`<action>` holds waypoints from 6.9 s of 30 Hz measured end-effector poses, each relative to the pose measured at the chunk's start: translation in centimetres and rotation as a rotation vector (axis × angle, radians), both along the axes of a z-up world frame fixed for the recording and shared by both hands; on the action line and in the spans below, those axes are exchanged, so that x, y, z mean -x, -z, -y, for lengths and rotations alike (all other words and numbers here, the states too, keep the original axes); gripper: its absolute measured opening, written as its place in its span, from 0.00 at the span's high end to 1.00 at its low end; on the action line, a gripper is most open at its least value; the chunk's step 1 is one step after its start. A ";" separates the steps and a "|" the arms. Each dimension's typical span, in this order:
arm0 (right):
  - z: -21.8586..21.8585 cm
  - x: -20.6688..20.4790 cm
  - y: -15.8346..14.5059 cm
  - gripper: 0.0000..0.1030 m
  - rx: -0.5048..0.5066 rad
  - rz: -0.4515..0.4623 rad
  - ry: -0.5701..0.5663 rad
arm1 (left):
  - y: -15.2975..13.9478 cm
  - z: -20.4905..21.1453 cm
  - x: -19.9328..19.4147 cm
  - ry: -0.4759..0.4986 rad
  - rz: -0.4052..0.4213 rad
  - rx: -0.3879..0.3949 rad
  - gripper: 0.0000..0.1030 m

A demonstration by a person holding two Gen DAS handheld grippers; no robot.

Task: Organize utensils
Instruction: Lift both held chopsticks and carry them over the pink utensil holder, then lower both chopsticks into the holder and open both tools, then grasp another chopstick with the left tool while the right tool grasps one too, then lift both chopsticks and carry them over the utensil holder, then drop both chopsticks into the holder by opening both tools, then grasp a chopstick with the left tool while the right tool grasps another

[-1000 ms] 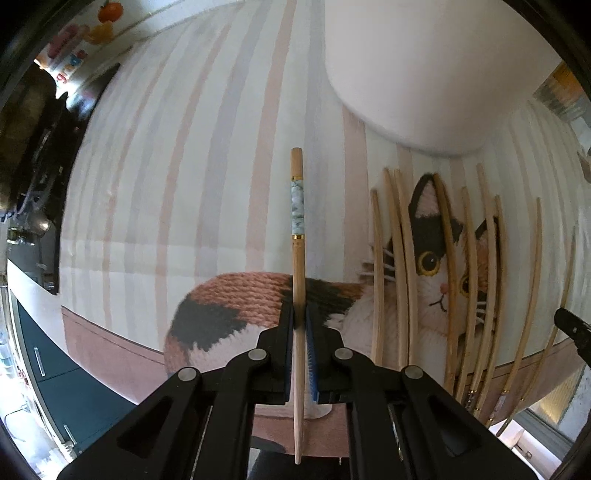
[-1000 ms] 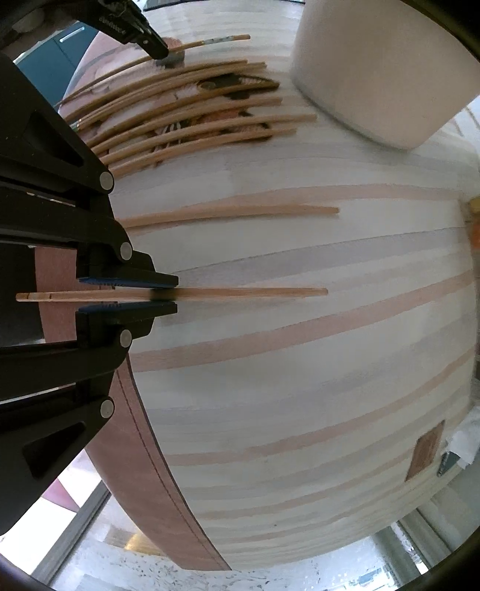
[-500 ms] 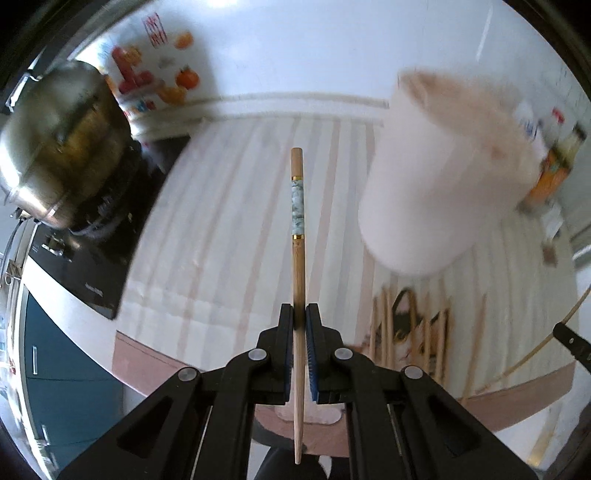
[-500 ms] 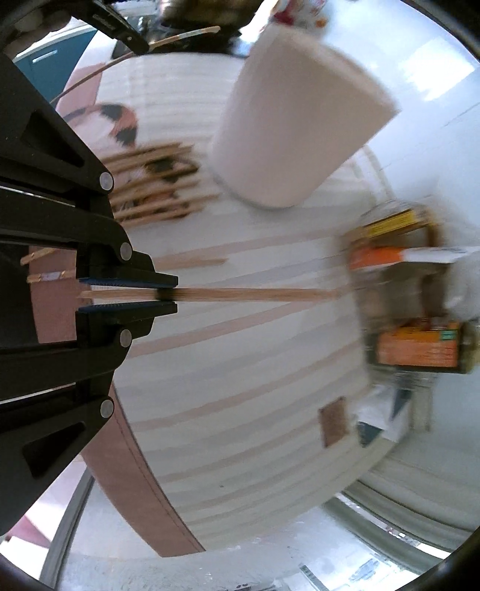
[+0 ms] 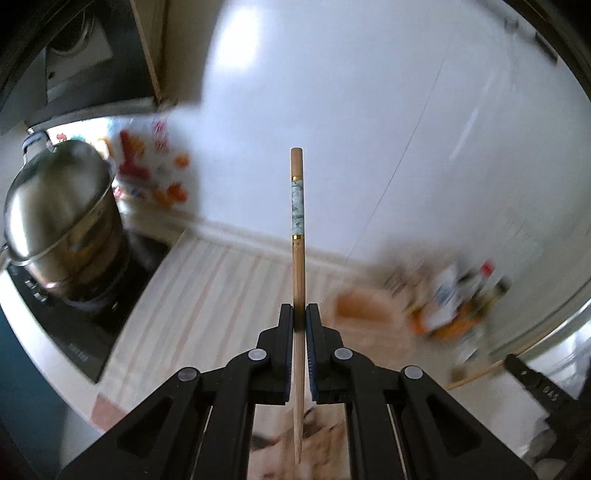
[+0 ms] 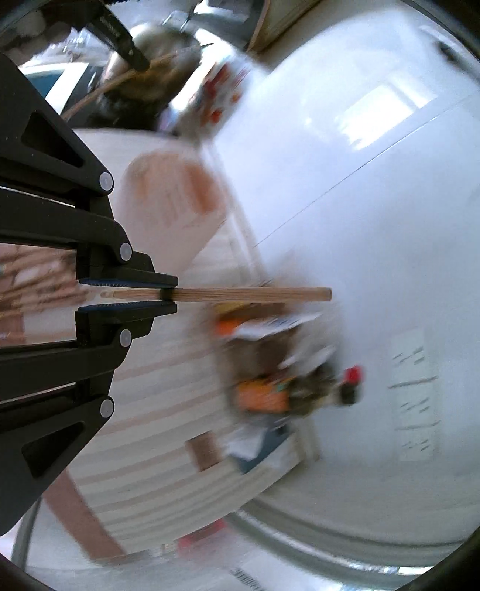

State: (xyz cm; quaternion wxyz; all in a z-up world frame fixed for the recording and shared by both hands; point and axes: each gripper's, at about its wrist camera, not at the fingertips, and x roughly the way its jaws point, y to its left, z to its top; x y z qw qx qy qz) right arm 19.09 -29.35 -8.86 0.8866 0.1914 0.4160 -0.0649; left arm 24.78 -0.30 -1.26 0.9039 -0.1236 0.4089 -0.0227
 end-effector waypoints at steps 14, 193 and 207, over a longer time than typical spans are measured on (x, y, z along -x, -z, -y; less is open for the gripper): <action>-2.4 -11.9 -3.9 0.93 -0.084 0.059 -0.039 | 1.2 1.9 -11.0 -0.060 0.091 0.188 0.96; -3.9 -11.2 1.6 0.55 -0.040 0.081 -0.086 | 1.2 2.7 -5.9 0.087 -0.022 -0.096 0.29; -3.4 -2.0 2.6 0.20 0.042 0.087 0.008 | 8.6 -0.3 -0.3 0.074 -0.139 -0.201 0.00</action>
